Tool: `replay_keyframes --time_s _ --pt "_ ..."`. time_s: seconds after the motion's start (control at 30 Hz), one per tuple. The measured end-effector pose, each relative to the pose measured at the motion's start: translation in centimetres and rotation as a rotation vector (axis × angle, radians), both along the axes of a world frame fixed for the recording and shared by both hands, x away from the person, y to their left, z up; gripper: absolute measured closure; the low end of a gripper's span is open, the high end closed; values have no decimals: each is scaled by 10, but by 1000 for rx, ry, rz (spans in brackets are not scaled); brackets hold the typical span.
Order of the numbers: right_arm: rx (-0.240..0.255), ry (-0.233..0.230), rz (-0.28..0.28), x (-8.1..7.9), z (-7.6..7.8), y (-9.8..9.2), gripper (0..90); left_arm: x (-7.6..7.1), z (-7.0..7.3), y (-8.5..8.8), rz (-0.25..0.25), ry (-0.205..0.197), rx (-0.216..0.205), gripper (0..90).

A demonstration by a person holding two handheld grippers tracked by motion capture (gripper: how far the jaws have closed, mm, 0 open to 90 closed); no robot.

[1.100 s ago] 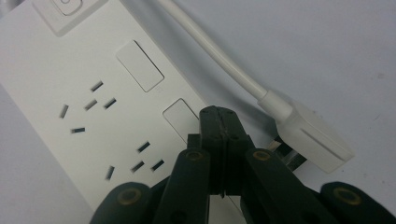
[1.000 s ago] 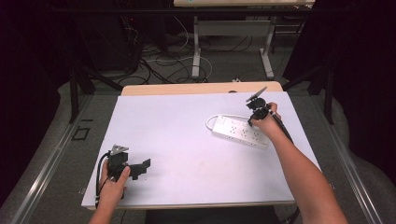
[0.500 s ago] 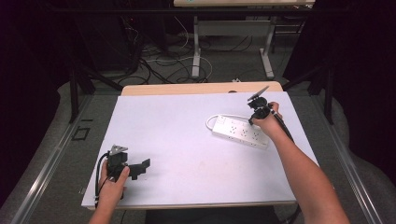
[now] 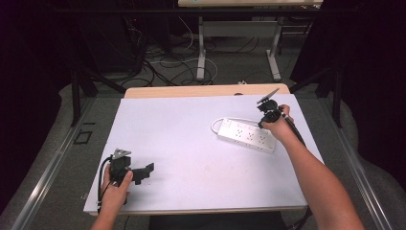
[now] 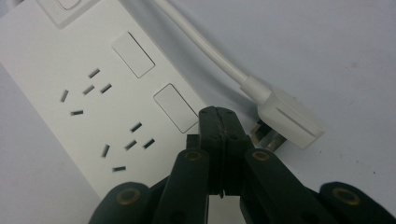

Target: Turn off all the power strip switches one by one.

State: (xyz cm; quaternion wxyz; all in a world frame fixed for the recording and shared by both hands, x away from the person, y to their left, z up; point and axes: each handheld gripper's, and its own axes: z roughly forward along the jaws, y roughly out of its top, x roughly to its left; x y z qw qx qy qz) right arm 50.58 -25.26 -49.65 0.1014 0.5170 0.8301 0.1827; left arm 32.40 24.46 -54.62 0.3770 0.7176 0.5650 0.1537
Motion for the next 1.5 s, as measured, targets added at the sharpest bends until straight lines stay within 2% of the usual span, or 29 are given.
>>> replay_keyframes --time_s 0.1,0.13,0.27,0.37,0.4,0.43,0.47,0.6,0.63,0.77,0.83,0.87,0.97,1.07,1.17,1.2,1.27,1.3,1.33,1.37,1.5 --pt "-2 0 0 -1 1 -3 900 0 0 0 0 5 -4 6" --pt "11 -6 -6 -2 0 -4 900 0 0 0 -4 6 2 6" --pt "-4 9 -5 -3 0 -7 900 0 0 0 -6 2 4 6" --pt "-11 0 13 -5 -1 -10 900 0 0 0 -5 1 4 6" --pt "-9 8 -12 -6 -1 -9 900 0 0 0 -6 1 4 6" --pt "7 -6 -1 -6 -2 -10 900 0 0 0 -5 1 4 6" --pt "-18 -1 8 -6 -1 -11 900 0 0 0 -1 1 1 6" --pt "-5 -13 2 -8 -2 -13 900 0 0 0 2 1 0 6" --pt "-16 8 -7 -9 -1 -13 900 0 1 0 -2 6 1 5" --pt "-23 9 -11 -9 -4 -16 900 0 0 0 -5 1 4 5" --pt "-10 3 -11 -9 -6 -19 900 0 0 0 -4 2 3 6" --pt "-22 14 -19 -8 -5 -20 900 0 0 -1 -4 2 3 5" --pt "-9 12 -20 -8 -6 -22 900 0 0 -1 -4 3 1 6" --pt "10 5 -24 -8 -7 -22 900 0 0 -1 -5 3 2 6" --pt "7 9 -37 -8 -8 -19 900 0 0 -1 -6 2 1 5" --pt "-8 21 -24 -8 -7 -19 900 0 0 -1 -5 2 1 6" --pt "-5 14 -22 -8 -7 -17 900 0 0 -1 -5 3 2 6" --pt "24 -3 -16 -8 -9 -18 900 0 0 -1 -4 2 2 6" --pt "-2 23 -31 -8 -7 -17 900 0 0 -1 -4 2 2 6" --pt "-1 14 -12 -7 -8 -18 900 0 0 0 -4 2 3 5" --pt "6 21 -30 -7 -8 -18 900 0 0 0 -3 7 1 6"
